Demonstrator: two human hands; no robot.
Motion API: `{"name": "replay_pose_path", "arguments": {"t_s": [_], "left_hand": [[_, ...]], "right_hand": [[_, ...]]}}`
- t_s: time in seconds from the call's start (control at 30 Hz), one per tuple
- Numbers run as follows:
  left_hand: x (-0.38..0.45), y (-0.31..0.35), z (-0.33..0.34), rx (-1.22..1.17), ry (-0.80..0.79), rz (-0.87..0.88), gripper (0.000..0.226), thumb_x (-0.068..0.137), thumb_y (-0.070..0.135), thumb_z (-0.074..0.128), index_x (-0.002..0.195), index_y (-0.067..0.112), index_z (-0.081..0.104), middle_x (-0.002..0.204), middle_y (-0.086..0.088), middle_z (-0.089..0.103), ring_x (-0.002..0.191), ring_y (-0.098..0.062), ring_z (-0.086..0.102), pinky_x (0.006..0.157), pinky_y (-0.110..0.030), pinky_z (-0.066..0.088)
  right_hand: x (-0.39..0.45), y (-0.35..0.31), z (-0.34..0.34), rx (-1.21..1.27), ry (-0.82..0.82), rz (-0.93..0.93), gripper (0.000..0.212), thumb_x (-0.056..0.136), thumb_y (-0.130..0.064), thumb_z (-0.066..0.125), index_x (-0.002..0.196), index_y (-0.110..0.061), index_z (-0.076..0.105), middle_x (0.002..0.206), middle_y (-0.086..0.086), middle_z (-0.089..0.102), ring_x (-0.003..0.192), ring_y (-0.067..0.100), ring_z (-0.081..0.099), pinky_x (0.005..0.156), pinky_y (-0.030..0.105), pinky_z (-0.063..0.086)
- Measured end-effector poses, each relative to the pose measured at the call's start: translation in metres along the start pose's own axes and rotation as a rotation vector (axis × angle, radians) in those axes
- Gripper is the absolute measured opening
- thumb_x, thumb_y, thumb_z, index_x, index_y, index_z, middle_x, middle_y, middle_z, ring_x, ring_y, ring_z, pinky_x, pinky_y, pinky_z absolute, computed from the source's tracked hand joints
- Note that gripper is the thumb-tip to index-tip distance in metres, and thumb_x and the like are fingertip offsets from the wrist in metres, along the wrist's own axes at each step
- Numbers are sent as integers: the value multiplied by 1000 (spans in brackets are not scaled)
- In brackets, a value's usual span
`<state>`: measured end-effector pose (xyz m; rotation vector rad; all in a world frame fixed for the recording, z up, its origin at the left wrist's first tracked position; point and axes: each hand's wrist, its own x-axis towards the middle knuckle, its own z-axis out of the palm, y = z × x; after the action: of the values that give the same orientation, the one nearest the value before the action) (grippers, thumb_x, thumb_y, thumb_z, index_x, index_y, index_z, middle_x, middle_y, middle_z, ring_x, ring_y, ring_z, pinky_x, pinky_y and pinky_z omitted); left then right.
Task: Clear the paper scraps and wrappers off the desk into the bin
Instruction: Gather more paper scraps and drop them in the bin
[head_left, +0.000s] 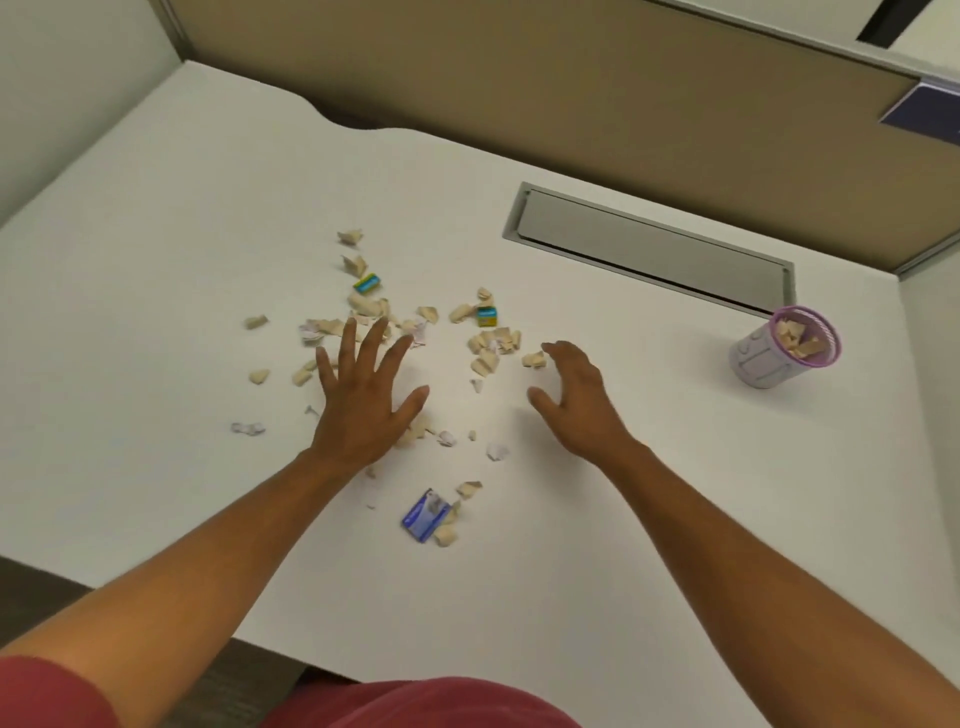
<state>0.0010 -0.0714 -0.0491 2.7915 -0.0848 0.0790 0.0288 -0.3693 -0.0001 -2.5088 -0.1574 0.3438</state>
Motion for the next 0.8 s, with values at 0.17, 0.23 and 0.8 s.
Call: {"name": "replay_pose_path", "arguments": {"t_s": [0.17, 0.23, 0.8], "left_hand": [[21, -47, 0, 121, -93, -14, 80, 96, 79, 25, 164, 39, 14, 177, 6, 2, 162, -39, -5, 119, -79, 3], [32, -58, 2, 125, -140, -19, 83, 93, 83, 20, 165, 42, 10, 177, 10, -5, 162, -35, -10, 120, -77, 0], [13, -99, -24, 104, 70, 161, 65, 104, 62, 30, 160, 30, 34, 175, 1, 20, 162, -36, 7, 123, -73, 4]], "right_hand": [[32, -45, 36, -123, -14, -11, 74, 101, -45, 56, 163, -20, 24, 173, 9, 11, 158, 33, 12, 129, 46, 15], [39, -56, 49, -222, -17, -3, 70, 102, -48, 51, 162, -22, 26, 172, 8, 13, 157, 34, 14, 127, 48, 17], [40, -136, 101, -218, 209, -40, 51, 106, -39, 45, 151, -14, 47, 163, 13, 34, 149, 32, 32, 123, 43, 30]]}}
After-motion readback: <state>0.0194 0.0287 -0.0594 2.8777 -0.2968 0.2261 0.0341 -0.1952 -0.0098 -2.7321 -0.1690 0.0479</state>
